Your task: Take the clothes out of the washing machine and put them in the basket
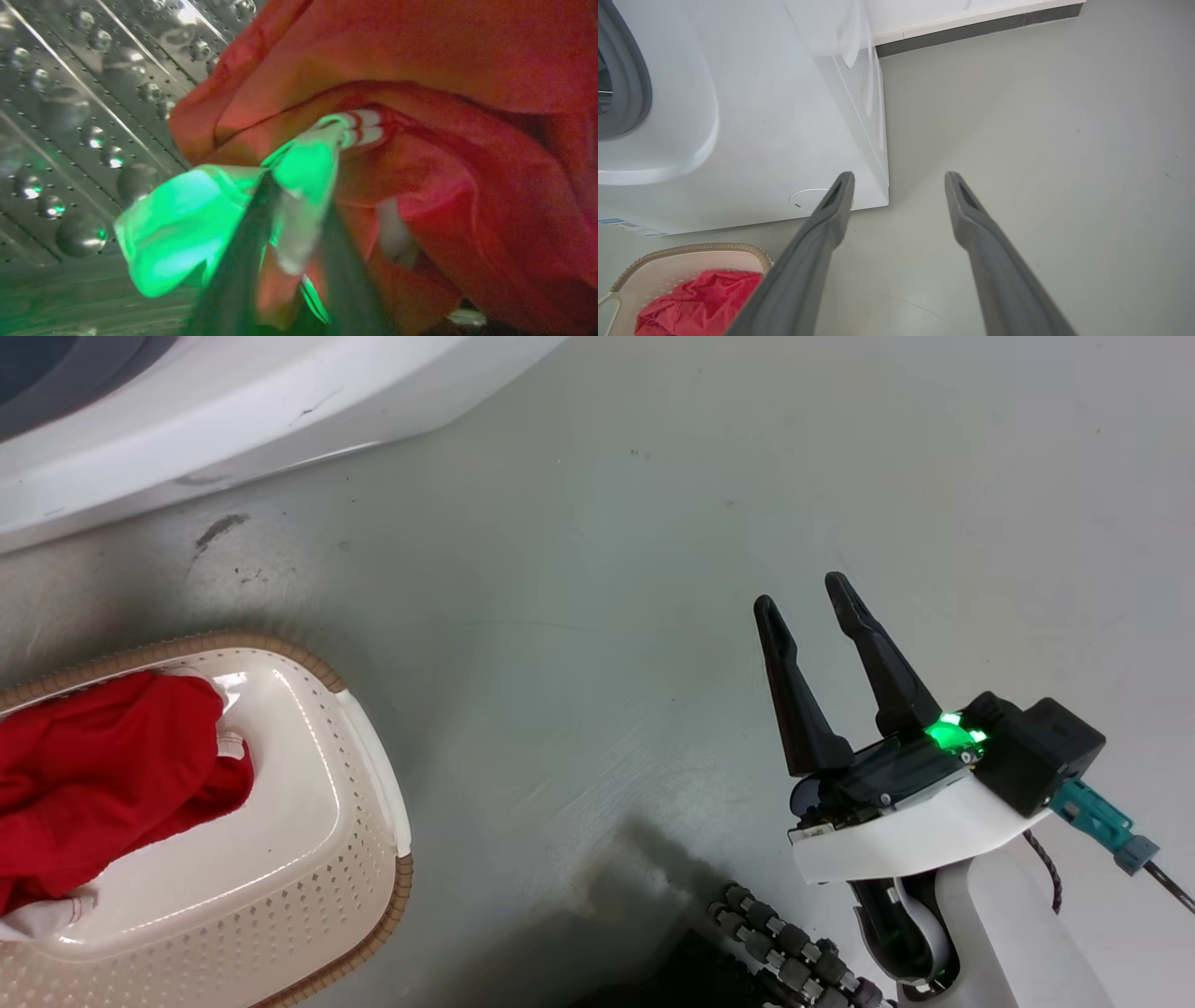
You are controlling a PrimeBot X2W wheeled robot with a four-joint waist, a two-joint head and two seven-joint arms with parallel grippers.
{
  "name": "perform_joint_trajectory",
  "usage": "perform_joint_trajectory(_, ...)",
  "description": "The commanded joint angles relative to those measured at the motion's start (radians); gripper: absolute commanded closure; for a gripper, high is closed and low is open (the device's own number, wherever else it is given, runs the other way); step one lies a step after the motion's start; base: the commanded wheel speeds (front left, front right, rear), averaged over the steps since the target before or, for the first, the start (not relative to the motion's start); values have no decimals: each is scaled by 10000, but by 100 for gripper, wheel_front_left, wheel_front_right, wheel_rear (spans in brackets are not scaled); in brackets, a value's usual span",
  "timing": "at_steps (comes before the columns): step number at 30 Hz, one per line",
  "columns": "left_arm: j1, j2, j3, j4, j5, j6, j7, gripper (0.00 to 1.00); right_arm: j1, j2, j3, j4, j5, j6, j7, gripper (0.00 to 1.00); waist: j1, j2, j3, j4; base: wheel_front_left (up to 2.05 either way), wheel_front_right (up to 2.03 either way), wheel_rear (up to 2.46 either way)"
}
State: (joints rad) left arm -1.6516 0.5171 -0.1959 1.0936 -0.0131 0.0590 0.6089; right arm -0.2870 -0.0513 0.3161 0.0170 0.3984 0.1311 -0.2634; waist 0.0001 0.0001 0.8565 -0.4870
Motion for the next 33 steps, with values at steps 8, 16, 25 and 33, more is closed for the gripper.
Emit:
perform_joint_trajectory(8, 1200, 171, -67, -1535, -110, 389, -1595, 100, 56, 18, -63, 65, 2, -7, -19, 0, -1, -1, -435, 108, 0, 0, 0)
perform_joint_trajectory(16, 2861, -113, 253, -2652, -635, 787, -4534, 100, 34, 17, -452, 154, -316, -7, -18, 0, -1, -1, -1354, 553, 0, 0, 0)
perform_joint_trajectory(25, 4894, -825, 482, -2065, -1388, 656, -7152, 100, 453, 11, -935, 468, -794, -7, -18, 0, -1, -1, -3045, 1194, 0, 0, 0)
perform_joint_trajectory(33, 6091, -1526, 545, -1240, -1963, 208, -8412, 100, 1066, 11, -1352, 719, -1162, -7, 171, 0, -1, -1, -4559, 1764, 0, 0, 0)
